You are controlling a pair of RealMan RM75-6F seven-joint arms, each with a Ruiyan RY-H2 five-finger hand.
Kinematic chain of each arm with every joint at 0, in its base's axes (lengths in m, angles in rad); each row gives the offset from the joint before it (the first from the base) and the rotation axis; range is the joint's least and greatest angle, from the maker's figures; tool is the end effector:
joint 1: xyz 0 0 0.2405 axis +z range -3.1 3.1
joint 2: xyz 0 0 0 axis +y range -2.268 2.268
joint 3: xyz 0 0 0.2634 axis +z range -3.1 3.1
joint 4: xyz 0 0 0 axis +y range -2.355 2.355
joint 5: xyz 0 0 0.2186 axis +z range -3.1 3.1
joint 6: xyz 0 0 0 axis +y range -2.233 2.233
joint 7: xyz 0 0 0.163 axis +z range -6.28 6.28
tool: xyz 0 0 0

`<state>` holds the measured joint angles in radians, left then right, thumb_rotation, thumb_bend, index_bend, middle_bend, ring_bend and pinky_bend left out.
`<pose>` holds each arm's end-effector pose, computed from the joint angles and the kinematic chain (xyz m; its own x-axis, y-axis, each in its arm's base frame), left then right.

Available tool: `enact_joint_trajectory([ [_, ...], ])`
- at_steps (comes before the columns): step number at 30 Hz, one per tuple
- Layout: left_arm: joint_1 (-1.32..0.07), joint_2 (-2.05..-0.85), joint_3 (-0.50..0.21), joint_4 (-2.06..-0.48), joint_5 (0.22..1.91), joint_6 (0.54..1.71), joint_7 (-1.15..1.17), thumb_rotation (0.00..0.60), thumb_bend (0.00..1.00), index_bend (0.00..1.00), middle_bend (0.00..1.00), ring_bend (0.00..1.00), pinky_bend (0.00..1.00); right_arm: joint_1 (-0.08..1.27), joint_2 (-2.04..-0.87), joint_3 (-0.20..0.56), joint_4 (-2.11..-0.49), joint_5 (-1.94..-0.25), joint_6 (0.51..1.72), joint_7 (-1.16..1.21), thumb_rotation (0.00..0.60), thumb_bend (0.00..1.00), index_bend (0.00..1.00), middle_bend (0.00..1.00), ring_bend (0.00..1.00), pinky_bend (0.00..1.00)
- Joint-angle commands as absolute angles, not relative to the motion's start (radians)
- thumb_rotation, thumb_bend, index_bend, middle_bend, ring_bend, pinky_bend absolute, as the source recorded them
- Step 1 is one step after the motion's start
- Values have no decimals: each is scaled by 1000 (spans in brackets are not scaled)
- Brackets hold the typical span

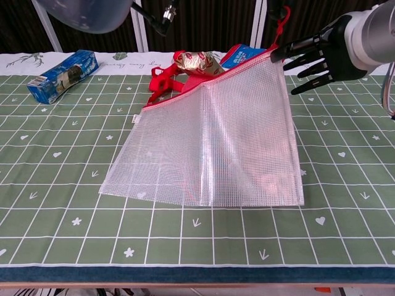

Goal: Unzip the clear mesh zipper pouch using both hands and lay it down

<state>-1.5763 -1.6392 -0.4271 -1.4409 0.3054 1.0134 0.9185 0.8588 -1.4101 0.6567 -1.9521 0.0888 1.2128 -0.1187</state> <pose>0.1583 0.4153 -0.0309 0.5628 0.0534 0.8249 0.7173 -0.5275 -0.4553 -0.0852 -0.3743 0.0363 -0.6562 -0.1835 0.7319 -0.7029 0.5014 -0.5045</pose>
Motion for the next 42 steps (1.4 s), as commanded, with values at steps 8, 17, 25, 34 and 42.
enact_joint_trajectory([
  [8, -1547, -1616, -399, -1458, 316, 1016, 899, 600, 443, 621, 1000, 924, 870, 845, -1380, 704, -1974, 118, 1190, -96, 600, 531, 641, 157, 0, 212],
  [17, -1513, -1587, -377, -1477, 329, 1020, 875, 600, 442, 622, 1000, 924, 869, 831, -1329, 743, -2007, 143, 1171, -82, 600, 533, 650, 167, 0, 212],
  [25, -1491, -1564, -363, -1487, 337, 1020, 862, 600, 442, 622, 1000, 924, 869, 821, -1288, 771, -2020, 167, 1153, -64, 600, 533, 660, 175, 0, 212],
  [34, -1471, -1539, -352, -1505, 340, 1024, 856, 600, 442, 622, 1000, 924, 869, 808, -1242, 790, -2016, 191, 1129, -42, 600, 534, 663, 180, 0, 212],
  [42, -1457, -1526, -342, -1521, 347, 1032, 850, 600, 442, 622, 1000, 924, 870, 799, -1203, 806, -2006, 209, 1108, -23, 600, 533, 671, 183, 0, 212],
])
